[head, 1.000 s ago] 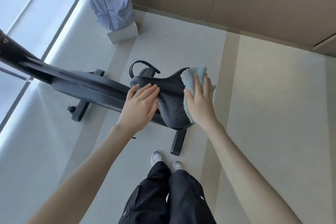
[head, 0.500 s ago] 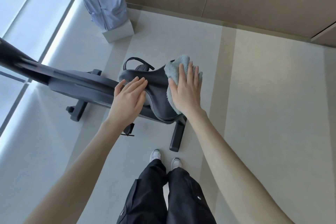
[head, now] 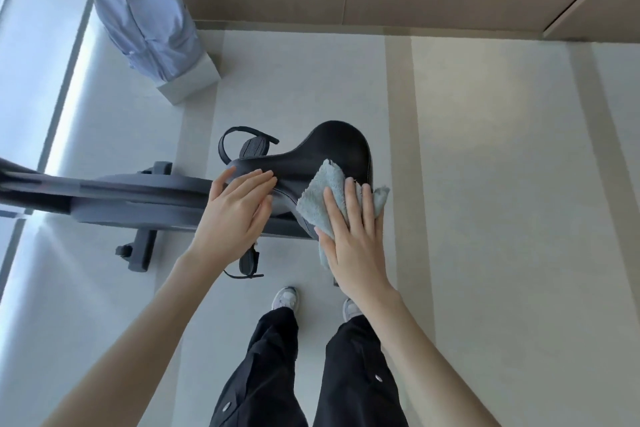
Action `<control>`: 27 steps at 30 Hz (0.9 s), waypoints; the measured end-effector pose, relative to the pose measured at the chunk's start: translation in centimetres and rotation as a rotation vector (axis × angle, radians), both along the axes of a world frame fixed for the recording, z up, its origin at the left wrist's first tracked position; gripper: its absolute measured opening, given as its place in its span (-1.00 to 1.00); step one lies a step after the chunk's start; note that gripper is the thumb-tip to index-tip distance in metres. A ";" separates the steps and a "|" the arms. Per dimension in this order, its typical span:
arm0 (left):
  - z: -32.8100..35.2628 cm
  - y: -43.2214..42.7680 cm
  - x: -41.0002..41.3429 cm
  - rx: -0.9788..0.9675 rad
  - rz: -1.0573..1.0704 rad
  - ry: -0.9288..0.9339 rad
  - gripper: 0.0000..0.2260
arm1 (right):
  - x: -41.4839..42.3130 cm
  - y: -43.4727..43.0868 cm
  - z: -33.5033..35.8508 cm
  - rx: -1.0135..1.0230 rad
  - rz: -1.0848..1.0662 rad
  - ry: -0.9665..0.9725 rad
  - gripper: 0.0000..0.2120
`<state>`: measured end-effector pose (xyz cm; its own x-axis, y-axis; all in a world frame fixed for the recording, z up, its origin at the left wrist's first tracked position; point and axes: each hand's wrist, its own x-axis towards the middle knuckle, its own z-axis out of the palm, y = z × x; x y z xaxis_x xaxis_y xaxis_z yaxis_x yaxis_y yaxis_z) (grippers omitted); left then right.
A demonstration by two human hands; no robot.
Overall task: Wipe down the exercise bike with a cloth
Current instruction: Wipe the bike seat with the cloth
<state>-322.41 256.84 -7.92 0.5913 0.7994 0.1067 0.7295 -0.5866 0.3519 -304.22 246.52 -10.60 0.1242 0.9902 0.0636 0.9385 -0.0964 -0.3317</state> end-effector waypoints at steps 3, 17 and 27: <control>-0.4 0.8 -1.1 0.056 -0.052 -0.031 -0.66 | 1.3 3.4 0.2 0.027 -0.136 0.122 -0.52; -0.8 1.0 -1.9 0.081 -0.132 -0.047 -0.67 | 5.9 14.2 1.8 -0.277 -0.277 0.435 -0.58; -1.1 1.7 -3.6 0.010 -0.114 -0.089 -0.65 | -1.0 1.5 0.2 0.030 -0.425 0.417 -0.52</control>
